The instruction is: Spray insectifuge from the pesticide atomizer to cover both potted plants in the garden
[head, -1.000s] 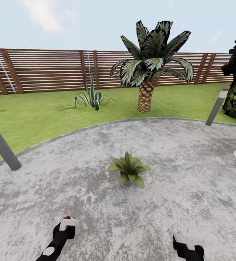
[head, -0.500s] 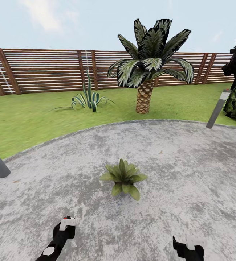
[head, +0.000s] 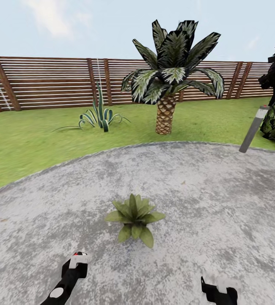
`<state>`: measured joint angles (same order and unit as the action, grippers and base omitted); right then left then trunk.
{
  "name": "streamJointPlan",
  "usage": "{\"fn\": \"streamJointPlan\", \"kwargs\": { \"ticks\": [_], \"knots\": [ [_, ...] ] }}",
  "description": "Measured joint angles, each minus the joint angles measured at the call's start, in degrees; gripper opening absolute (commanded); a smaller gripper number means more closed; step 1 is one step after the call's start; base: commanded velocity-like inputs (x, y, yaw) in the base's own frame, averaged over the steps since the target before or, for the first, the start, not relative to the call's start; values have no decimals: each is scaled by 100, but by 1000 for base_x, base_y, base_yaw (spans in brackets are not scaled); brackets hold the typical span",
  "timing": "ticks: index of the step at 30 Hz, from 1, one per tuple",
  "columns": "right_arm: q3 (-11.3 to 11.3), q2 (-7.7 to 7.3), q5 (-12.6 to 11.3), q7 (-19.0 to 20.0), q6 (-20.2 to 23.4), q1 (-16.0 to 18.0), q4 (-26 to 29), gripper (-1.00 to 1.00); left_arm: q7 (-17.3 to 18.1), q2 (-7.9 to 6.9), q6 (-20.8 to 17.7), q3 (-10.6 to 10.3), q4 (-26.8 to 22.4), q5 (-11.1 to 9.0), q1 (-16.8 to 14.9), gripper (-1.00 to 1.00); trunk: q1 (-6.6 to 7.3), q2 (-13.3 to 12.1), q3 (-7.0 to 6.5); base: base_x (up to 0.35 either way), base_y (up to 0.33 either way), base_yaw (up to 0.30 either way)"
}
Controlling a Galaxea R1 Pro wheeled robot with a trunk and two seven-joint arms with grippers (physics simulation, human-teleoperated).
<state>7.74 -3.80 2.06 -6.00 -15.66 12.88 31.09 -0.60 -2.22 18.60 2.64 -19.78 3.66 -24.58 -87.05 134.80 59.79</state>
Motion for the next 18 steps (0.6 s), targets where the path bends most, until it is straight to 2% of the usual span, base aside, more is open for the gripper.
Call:
{"fn": "streamJointPlan", "kwargs": {
  "ticks": [5,15,18],
  "knots": [
    [-5,5,-5,-1,0,0,-45,100,1,7,6,1,-54,6,0,-100,-1,0,0,128,-117,0],
    [-15,-18,30,28,-1,6,-73,100,74,-50,15,-53,-131,47,7,-100,-2,0,0,12,-10,0],
    [-123,-55,144,59,-2,4,88,100,188,-75,-3,-75,-145,74,4,-100,-2,0,0,0,0,0]
  ]
}}
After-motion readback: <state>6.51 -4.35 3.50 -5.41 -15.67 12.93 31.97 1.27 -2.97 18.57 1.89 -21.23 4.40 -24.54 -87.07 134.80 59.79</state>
